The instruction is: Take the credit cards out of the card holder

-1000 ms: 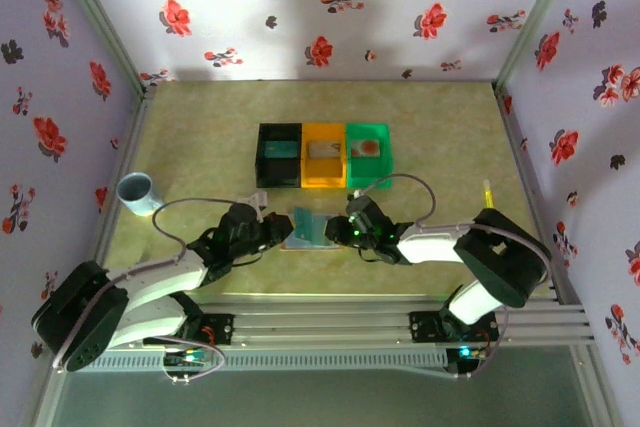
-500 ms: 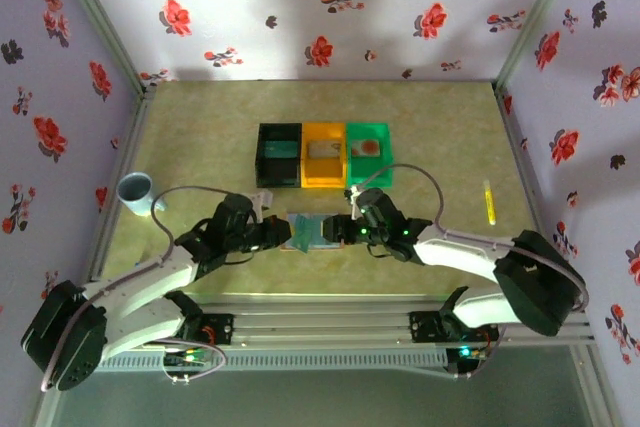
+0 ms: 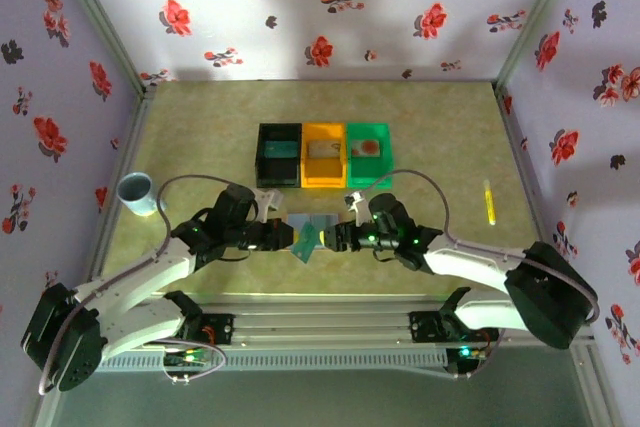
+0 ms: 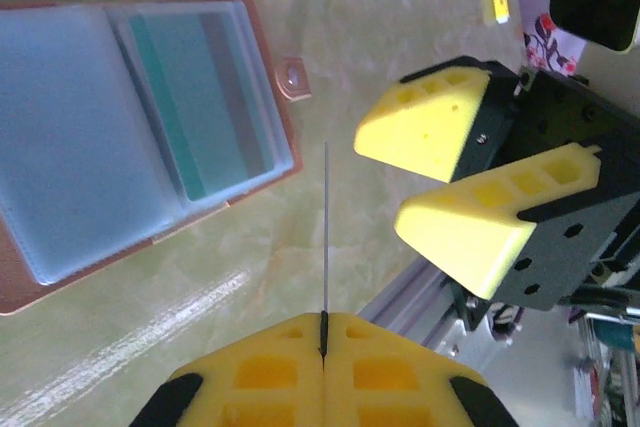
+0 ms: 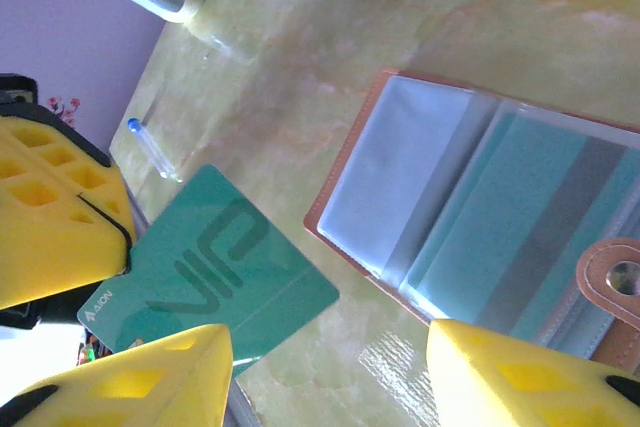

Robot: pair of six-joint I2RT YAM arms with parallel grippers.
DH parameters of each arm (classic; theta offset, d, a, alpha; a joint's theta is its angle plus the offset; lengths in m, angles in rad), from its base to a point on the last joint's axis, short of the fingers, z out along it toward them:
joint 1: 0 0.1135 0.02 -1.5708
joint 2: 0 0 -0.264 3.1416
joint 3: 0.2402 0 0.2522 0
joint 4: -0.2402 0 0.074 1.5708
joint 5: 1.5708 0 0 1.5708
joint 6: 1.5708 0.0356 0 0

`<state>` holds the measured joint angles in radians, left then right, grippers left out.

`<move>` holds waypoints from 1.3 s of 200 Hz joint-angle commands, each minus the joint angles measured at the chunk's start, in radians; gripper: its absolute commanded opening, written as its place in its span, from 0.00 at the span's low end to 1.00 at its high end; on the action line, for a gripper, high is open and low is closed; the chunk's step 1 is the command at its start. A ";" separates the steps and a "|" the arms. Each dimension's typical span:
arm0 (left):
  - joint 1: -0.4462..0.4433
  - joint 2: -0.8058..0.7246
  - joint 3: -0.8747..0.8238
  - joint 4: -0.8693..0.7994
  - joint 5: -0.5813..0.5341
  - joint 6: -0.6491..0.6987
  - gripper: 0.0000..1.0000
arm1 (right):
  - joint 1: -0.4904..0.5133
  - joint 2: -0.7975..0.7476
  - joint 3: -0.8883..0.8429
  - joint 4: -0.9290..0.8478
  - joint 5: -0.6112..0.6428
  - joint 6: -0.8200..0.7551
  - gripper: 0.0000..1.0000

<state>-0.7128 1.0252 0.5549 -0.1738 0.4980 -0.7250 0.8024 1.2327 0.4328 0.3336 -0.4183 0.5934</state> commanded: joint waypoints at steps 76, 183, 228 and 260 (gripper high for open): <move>0.006 0.001 0.046 -0.001 0.164 0.072 0.00 | -0.010 -0.061 -0.072 0.178 -0.096 -0.047 0.56; 0.005 0.012 0.055 0.013 0.182 0.079 0.00 | -0.011 0.007 -0.078 0.272 -0.217 -0.005 0.47; 0.005 0.012 0.054 0.022 0.181 0.075 0.00 | -0.010 0.022 -0.078 0.289 -0.249 0.002 0.37; 0.005 0.013 0.053 0.023 0.182 0.077 0.00 | -0.010 0.030 -0.080 0.301 -0.266 0.008 0.29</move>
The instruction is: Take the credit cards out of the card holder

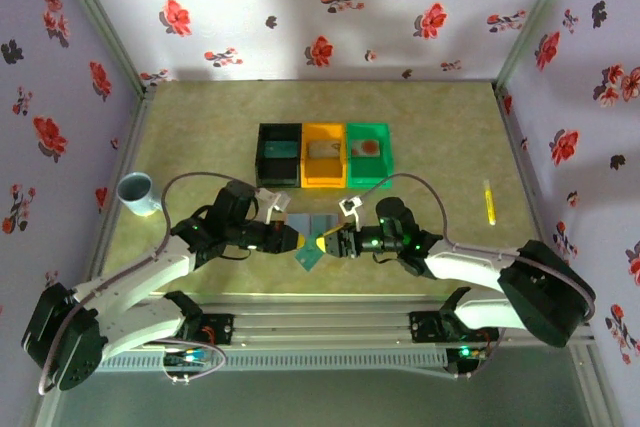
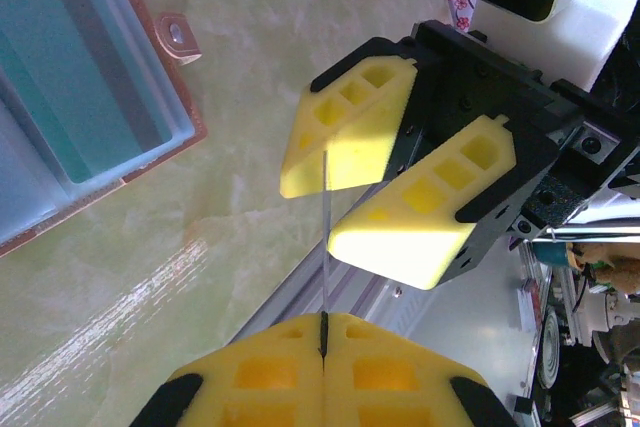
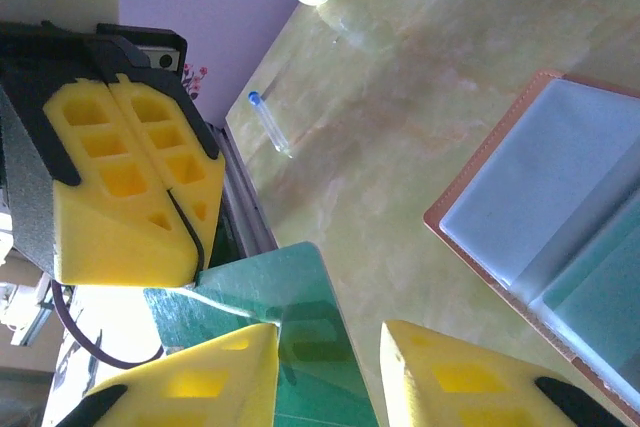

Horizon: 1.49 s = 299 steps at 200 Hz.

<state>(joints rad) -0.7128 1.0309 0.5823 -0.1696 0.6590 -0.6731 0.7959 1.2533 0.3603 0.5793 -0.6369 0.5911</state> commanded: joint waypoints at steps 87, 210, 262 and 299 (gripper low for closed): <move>0.006 0.015 0.025 0.030 0.019 0.022 0.00 | -0.011 0.031 -0.034 0.127 -0.052 0.050 0.06; 0.072 -0.157 0.064 -0.043 -0.043 0.059 0.52 | -0.111 -0.252 -0.071 -0.040 0.067 0.067 0.00; 0.076 -0.257 -0.082 0.228 -0.044 -0.098 0.61 | -0.122 -0.386 -0.096 0.008 0.211 0.195 0.00; 0.074 -0.258 -0.177 0.456 -0.043 -0.215 0.65 | -0.122 -0.384 -0.089 0.129 0.220 0.305 0.00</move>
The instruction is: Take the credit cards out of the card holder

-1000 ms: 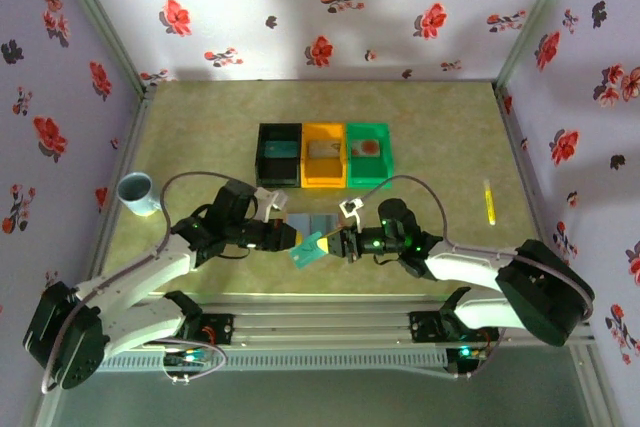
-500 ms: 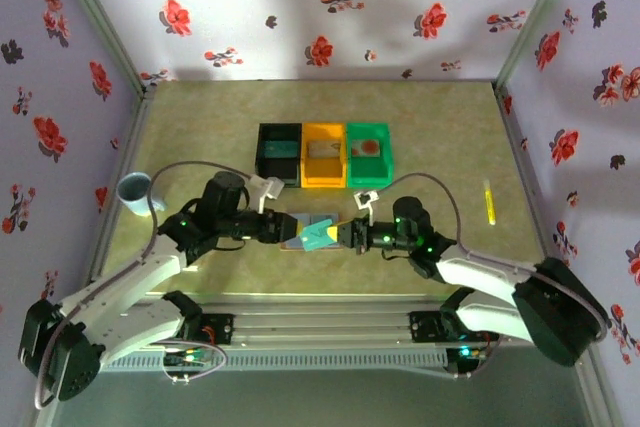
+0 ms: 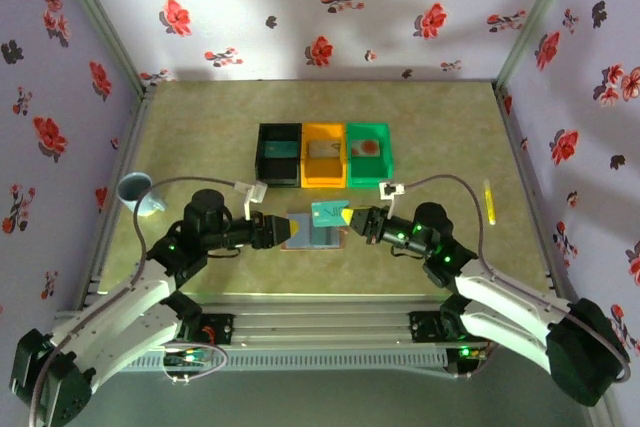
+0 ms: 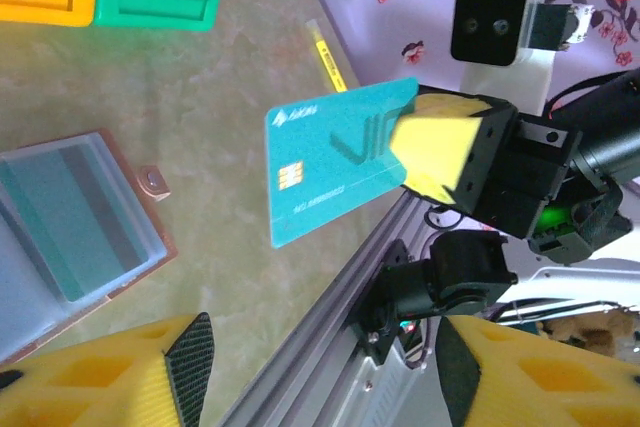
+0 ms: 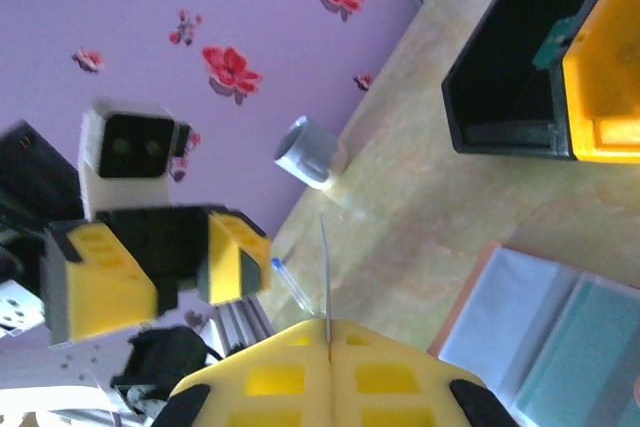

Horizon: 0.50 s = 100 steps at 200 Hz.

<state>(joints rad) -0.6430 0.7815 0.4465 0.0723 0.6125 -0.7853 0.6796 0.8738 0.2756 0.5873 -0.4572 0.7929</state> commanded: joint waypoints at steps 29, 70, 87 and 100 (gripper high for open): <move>-0.005 0.011 -0.071 0.332 0.003 -0.154 0.68 | -0.006 0.018 0.007 0.186 0.035 0.166 0.00; -0.035 0.067 -0.080 0.434 0.003 -0.177 0.69 | -0.002 0.049 0.014 0.249 0.019 0.223 0.00; -0.049 0.098 -0.083 0.476 0.003 -0.186 0.69 | 0.006 0.054 0.017 0.248 0.018 0.224 0.00; -0.056 0.116 -0.083 0.496 0.004 -0.188 0.69 | 0.013 0.059 0.019 0.255 0.005 0.224 0.00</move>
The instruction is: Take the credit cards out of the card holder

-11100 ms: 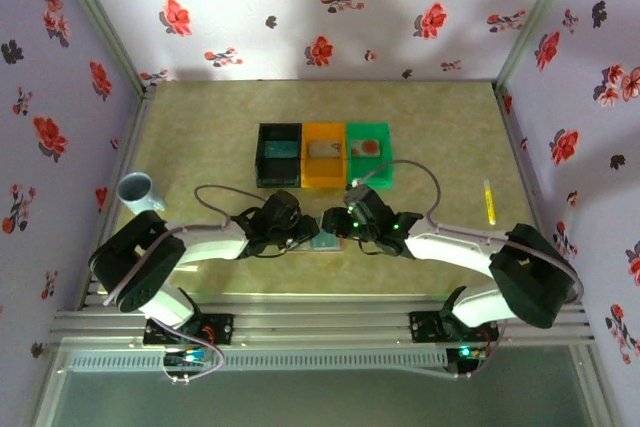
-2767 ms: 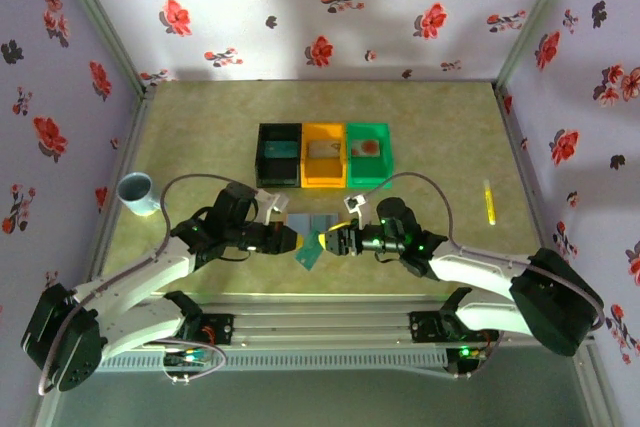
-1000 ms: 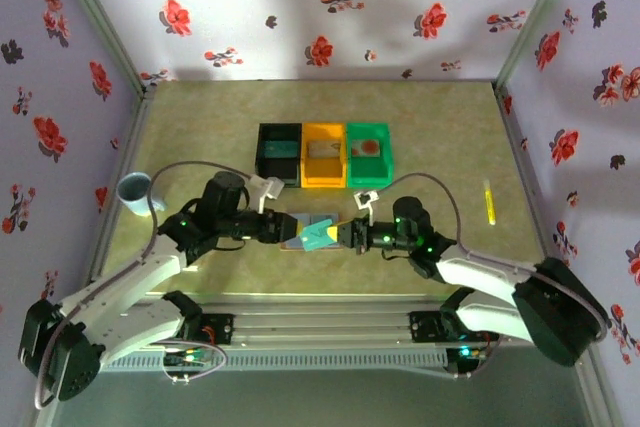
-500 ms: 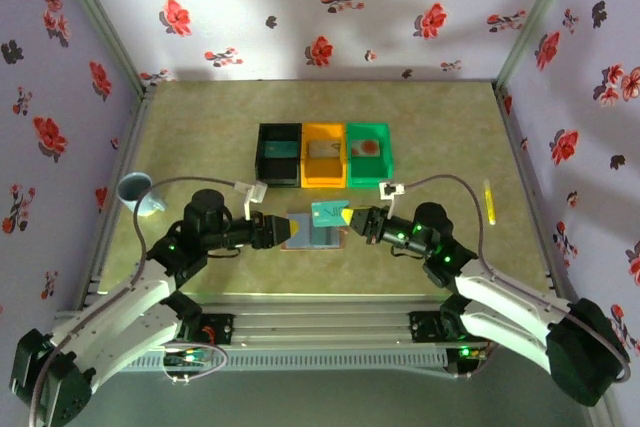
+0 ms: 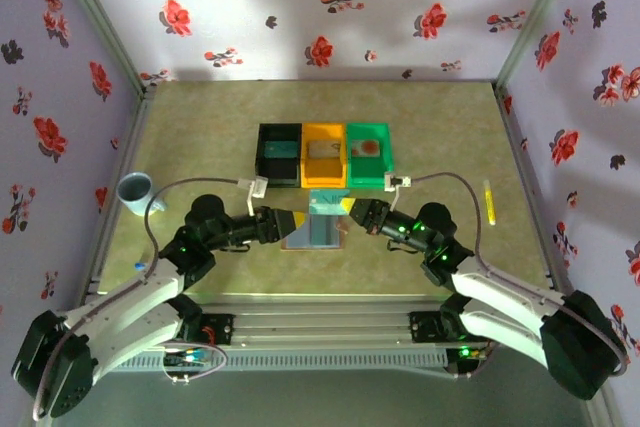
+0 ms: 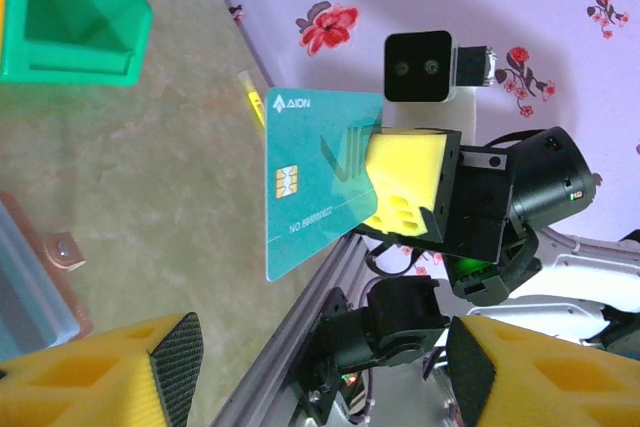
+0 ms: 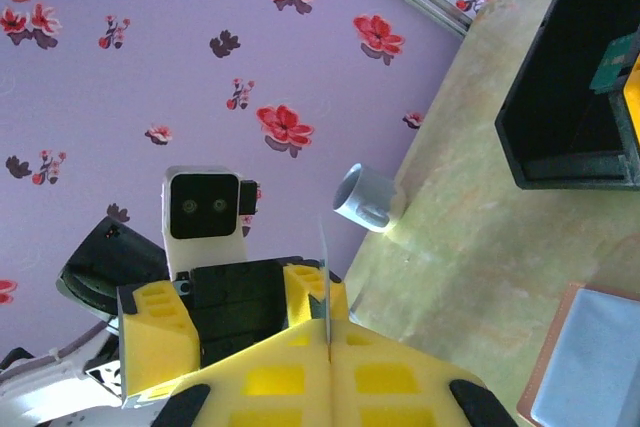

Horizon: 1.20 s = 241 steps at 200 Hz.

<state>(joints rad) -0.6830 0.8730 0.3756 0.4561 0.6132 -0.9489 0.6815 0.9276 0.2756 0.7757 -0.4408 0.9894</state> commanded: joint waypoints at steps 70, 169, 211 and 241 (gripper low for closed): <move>-0.028 0.082 -0.012 0.210 0.002 -0.056 0.62 | 0.072 0.029 0.042 0.059 -0.045 -0.003 0.00; -0.036 0.099 -0.026 0.243 0.003 -0.065 0.46 | 0.082 0.039 0.042 0.062 -0.049 -0.020 0.00; -0.038 0.103 -0.026 0.253 0.003 -0.068 0.41 | 0.084 0.038 0.042 0.060 -0.049 -0.021 0.00; -0.038 0.104 -0.027 0.256 0.003 -0.068 0.35 | 0.085 0.038 0.045 0.049 -0.050 -0.027 0.00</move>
<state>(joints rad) -0.7147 0.9726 0.3580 0.6624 0.6128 -1.0161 0.7567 0.9646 0.2878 0.8005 -0.4747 0.9951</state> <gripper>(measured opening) 0.367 0.063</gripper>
